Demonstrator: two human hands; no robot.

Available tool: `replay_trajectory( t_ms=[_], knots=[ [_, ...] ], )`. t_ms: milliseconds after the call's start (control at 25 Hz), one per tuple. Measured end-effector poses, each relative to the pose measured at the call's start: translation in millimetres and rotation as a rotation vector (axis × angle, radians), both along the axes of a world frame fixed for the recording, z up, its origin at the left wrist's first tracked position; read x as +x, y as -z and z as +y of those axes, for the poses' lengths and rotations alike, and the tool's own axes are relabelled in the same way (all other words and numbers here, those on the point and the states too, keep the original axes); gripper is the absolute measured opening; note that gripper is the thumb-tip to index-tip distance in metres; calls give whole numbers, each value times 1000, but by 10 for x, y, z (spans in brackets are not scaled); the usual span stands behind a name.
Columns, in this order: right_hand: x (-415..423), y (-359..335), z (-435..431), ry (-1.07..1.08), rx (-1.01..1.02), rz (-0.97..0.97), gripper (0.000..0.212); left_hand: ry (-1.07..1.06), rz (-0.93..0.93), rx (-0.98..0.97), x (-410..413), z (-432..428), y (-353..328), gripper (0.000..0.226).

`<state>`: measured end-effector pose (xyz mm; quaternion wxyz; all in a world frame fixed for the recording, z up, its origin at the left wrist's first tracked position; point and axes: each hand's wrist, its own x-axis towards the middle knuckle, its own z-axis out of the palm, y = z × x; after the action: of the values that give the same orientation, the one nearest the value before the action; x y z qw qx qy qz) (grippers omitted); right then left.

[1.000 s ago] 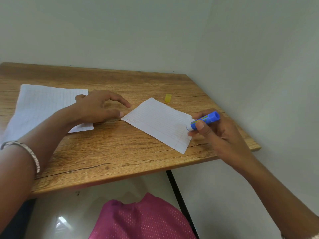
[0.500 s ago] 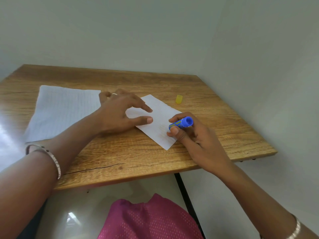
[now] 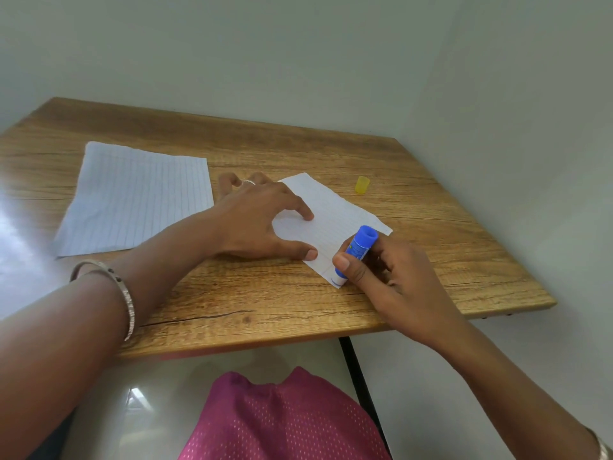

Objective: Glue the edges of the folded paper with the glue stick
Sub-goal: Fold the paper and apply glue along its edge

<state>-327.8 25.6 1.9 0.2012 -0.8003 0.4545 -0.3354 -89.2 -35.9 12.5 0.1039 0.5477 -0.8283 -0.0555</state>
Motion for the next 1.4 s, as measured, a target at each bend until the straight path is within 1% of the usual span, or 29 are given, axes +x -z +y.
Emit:
replay_trajectory(
  t_ms=[160, 320, 400, 520, 600, 640, 760, 840, 920, 1040, 1200, 1400],
  knots=[
    [-10, -18, -44, 11, -7, 27, 34, -7, -1, 28, -5, -1, -15, 92],
    [-44, -20, -116, 39, -24, 56, 41, -11, -1, 36, -14, 6, -25, 87],
    [-54, -22, -121, 60, -5, -5, 42, -7, 7, 33, -14, 7, -23, 91],
    [-50, -75, -99, 122, 31, -189, 31, 21, 35, 7, -9, 11, -18, 91],
    [-59, -102, -105, 145, 25, -248, 27, 67, 72, -3, -12, 13, -19, 77],
    [-60, -104, -113, 136, 27, -238, 28, 95, 87, -7, -16, 12, -20, 67],
    [-35, -40, -119, 71, 28, -82, 39, 180, 110, -4, -26, 6, -9, 38],
    [-15, 3, -121, 51, 3, 0, 45, 214, 130, 6, -29, 7, -4, 28],
    [-7, 12, -124, 43, -3, 19, 47, 220, 163, 24, -44, 16, -7, 30],
    [-4, 7, -134, 36, -12, 30, 47, 204, 232, 58, -68, 40, -15, 48],
    [11, -5, -135, 18, -1, 21, 41, 215, 136, -10, -60, 32, 37, 60],
    [37, -22, -158, 15, -11, 13, 41, 199, 127, 34, -58, -13, 66, 63]
  ],
)
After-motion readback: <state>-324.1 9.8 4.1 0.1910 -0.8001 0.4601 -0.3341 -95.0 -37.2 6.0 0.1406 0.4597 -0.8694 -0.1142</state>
